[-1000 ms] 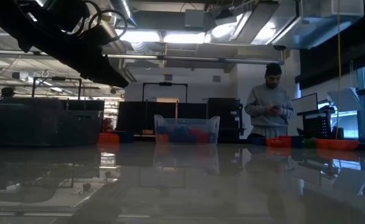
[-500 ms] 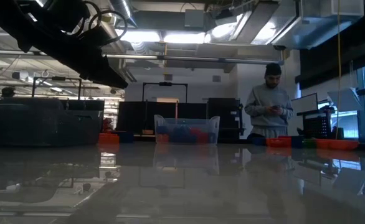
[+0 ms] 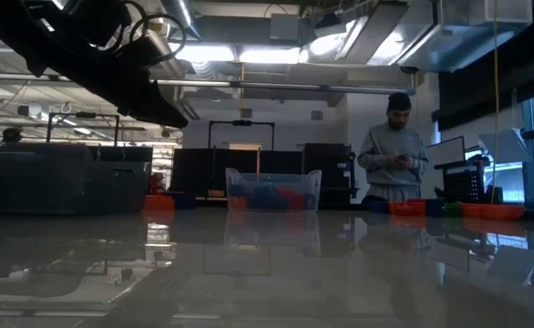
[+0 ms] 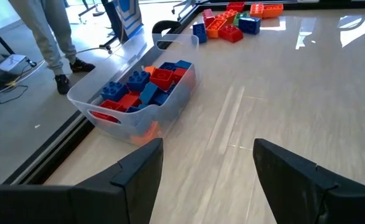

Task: Sort blocks by size
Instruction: Put the red 8 stud game piece into the gray bin, then put the orange 8 stud game piece into the gray bin

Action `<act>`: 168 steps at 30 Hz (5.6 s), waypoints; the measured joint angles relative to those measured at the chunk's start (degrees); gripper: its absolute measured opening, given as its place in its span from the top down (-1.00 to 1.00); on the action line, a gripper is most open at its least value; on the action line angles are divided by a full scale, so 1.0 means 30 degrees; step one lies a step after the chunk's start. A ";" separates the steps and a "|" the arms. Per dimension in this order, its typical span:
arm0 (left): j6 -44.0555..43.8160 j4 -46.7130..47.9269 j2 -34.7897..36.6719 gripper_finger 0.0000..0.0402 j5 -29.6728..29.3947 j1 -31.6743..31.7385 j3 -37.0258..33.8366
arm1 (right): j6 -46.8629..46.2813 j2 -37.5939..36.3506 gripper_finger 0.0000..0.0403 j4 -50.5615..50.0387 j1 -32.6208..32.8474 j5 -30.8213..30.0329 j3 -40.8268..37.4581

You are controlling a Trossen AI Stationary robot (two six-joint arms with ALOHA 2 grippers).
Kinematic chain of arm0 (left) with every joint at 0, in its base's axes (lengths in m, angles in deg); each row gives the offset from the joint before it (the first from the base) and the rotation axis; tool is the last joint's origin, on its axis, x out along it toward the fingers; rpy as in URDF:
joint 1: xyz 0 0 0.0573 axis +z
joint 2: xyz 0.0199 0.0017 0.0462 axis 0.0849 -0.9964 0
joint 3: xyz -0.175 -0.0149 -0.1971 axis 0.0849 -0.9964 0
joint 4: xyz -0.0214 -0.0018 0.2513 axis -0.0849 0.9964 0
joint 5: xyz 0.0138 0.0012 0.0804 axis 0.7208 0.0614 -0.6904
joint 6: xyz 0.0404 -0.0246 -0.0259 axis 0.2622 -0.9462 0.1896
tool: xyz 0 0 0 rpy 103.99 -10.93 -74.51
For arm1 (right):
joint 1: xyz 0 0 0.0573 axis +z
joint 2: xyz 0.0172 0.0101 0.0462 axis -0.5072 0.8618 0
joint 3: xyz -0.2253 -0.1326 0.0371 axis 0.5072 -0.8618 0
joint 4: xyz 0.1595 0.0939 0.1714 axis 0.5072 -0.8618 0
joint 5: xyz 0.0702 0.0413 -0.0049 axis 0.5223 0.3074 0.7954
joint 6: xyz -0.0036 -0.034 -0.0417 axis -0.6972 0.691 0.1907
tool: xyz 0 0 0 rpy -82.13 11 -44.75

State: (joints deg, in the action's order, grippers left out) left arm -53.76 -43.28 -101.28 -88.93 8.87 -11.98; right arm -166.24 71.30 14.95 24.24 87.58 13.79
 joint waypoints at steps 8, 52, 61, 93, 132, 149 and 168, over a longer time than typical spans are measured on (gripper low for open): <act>0.0000 0.0022 0.0000 -0.17 0.0000 -0.0002 0.0000 | -0.1026 -0.0019 0.15 -0.0328 0.0000 0.0775 -0.0006; -0.0419 0.0219 0.0015 -0.17 0.0000 0.0003 0.0000 | 2.2160 -0.6042 -0.52 -0.6568 -2.6597 -1.1905 -0.0248; -0.0328 0.0305 0.0015 -0.17 0.0000 -0.0002 0.0000 | 2.4632 -0.3169 -0.53 -0.1682 -2.9939 -0.9765 -0.2810; -0.0197 0.0780 0.0000 -0.17 0.0000 -0.0002 0.0000 | 2.7281 0.1979 -0.53 0.0923 -2.9235 -0.7843 -0.2399; -0.0073 0.0772 0.0000 -0.17 0.0000 -0.0002 0.0000 | 4.0972 0.2018 -0.50 -0.1084 -2.0866 -0.9465 -0.0996; -0.0066 0.0778 0.0000 -0.17 0.0005 -0.0002 0.0000 | 4.1918 0.1931 0.33 0.3004 -2.0866 -0.9713 -0.3651; 0.0095 0.0687 0.0000 -0.17 0.0007 -0.0002 0.0000 | 2.8782 0.0224 0.33 -0.4757 -1.6211 -0.4290 0.2985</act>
State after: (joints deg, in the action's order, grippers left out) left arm -53.48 -41.22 -101.28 -88.91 8.87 -11.98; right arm -79.90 71.97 0.68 -24.39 74.71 22.75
